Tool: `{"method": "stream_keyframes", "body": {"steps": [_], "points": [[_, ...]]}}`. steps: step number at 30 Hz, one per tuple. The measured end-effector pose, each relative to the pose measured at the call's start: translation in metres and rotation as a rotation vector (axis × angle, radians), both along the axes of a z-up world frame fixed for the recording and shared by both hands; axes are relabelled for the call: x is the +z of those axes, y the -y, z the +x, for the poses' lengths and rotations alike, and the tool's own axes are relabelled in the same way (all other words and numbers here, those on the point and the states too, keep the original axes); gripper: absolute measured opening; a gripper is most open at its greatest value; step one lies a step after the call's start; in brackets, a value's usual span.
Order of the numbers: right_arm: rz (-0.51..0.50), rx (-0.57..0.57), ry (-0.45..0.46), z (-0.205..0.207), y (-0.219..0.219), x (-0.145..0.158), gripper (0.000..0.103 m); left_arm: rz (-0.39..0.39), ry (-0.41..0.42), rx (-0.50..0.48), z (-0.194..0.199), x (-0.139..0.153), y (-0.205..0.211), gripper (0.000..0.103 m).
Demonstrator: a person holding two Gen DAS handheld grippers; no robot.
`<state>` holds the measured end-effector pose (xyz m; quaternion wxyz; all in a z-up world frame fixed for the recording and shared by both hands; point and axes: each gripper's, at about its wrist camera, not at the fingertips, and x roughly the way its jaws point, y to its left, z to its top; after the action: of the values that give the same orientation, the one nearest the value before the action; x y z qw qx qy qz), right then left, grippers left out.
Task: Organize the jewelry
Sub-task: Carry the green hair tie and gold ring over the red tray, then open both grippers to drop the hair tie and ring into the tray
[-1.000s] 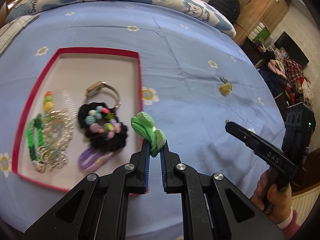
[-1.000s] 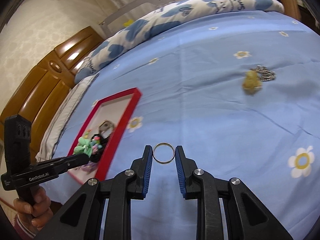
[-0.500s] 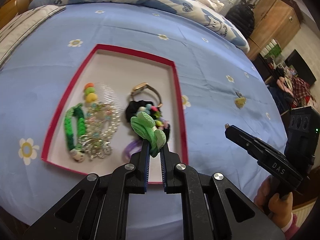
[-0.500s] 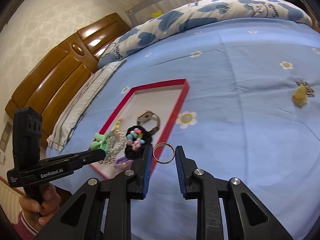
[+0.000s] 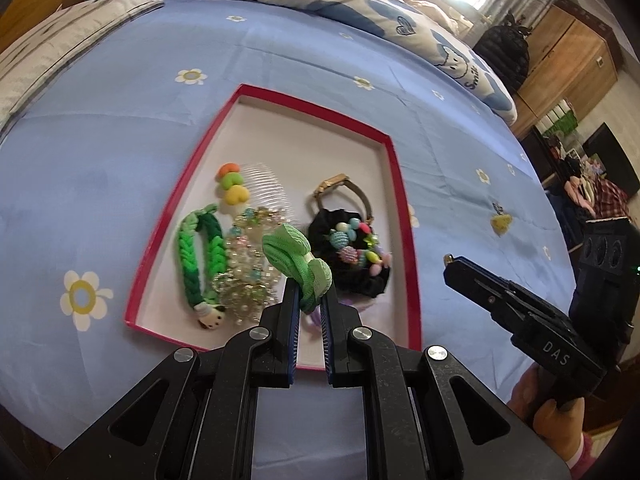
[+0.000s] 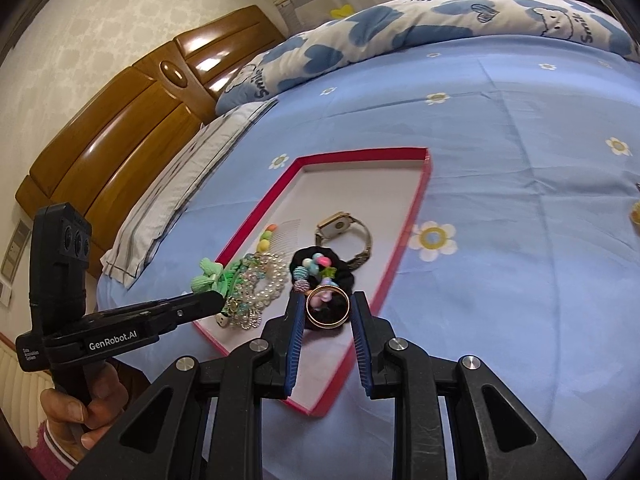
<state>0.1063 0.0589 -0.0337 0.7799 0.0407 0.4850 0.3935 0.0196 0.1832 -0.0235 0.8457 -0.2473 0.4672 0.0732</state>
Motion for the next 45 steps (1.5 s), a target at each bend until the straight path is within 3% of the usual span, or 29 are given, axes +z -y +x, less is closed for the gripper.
{"method": "stream_keyframes", "body": {"steps": [13,20,28,34,45], "points": [[-0.089,0.084,0.016,0.006,-0.056,-0.028,0.024,-0.018,-0.034,0.052,0.000,-0.020,-0.030,0.008],[-0.124,0.096,0.002,0.008,-0.063,-0.045,0.024,-0.042,-0.069,0.060,0.000,-0.039,-0.035,0.009],[-0.125,0.102,0.002,0.009,-0.064,-0.046,0.024,-0.044,-0.062,0.060,0.001,-0.039,-0.035,0.009],[-0.126,0.102,0.000,0.008,-0.064,-0.046,0.027,-0.046,-0.062,0.057,0.001,-0.036,-0.032,0.022],[-0.123,0.101,-0.005,0.008,-0.063,-0.043,0.028,-0.031,-0.057,0.056,-0.002,-0.032,-0.030,0.028]]}}
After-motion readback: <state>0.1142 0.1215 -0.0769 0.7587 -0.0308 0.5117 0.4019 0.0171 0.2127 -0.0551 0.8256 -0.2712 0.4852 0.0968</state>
